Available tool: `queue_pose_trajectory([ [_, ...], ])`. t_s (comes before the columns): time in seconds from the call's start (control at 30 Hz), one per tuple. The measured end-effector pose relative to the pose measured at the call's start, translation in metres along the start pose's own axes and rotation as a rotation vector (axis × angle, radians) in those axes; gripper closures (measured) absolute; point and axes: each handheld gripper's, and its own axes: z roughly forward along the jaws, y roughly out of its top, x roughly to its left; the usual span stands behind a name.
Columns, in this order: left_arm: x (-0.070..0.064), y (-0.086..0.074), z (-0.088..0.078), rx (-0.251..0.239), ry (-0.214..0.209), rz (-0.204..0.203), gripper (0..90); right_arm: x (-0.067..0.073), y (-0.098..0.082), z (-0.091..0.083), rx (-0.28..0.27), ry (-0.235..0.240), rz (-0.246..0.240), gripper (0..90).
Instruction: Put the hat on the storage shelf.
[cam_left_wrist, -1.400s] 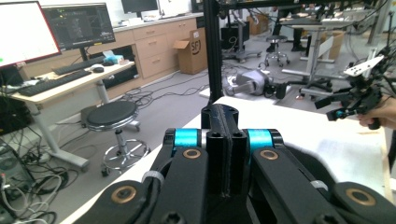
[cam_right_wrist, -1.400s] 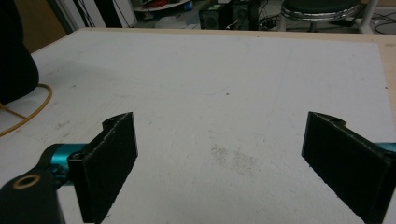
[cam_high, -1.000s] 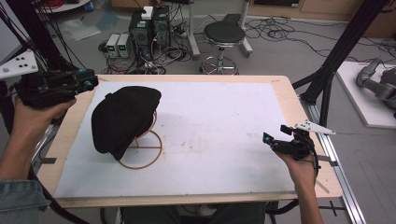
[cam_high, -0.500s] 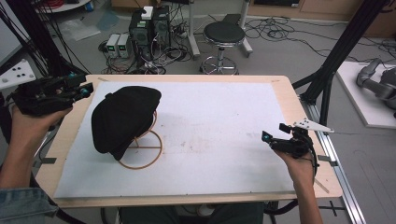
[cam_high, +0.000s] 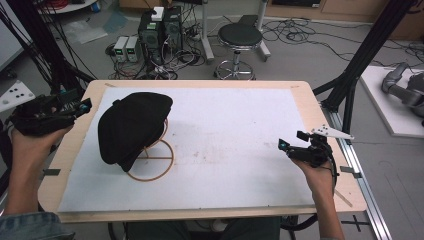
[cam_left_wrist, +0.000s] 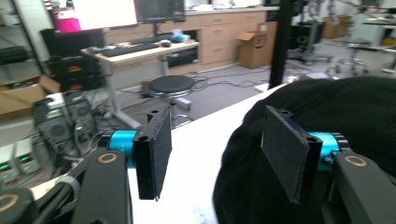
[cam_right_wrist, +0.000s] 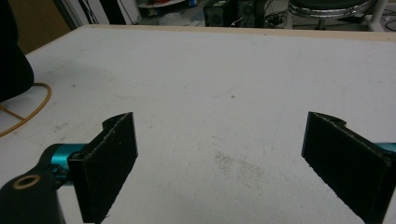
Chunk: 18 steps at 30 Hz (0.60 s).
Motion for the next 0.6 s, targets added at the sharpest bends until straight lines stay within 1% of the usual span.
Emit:
queue_pose_trajectory([
  [0.13,0.003,-0.014,-0.001,0.014,0.054,-0.005,41.3,0.0,0.0,0.001,0.001,0.0,0.0,10.2],
  [0.2,0.005,-0.019,-0.003,0.015,0.084,-0.013,39.3,-0.001,0.0,0.001,0.0,-0.002,-0.004,10.2],
  [0.27,0.007,-0.024,-0.005,0.018,0.104,-0.024,38.3,-0.001,0.0,0.001,0.001,-0.002,-0.001,10.2],
  [0.33,0.008,-0.029,-0.007,0.015,0.107,-0.041,38.2,-0.002,-0.001,0.002,0.006,-0.003,0.002,10.2],
  [0.43,0.01,-0.036,-0.006,0.024,0.125,-0.046,35.5,-0.002,-0.001,0.003,0.005,-0.003,-0.002,10.2],
  [0.5,0.012,-0.038,-0.005,0.047,0.135,-0.055,33.2,-0.001,-0.001,0.003,0.01,-0.001,0.001,10.2],
  [0.53,0.012,-0.039,-0.005,0.05,0.142,-0.053,31.6,-0.001,-0.001,0.003,0.008,-0.001,-0.003,10.2],
  [0.6,0.014,-0.04,-0.005,0.05,0.143,-0.064,31.4,-0.001,-0.003,0.002,0.011,0.001,-0.001,10.2],
])
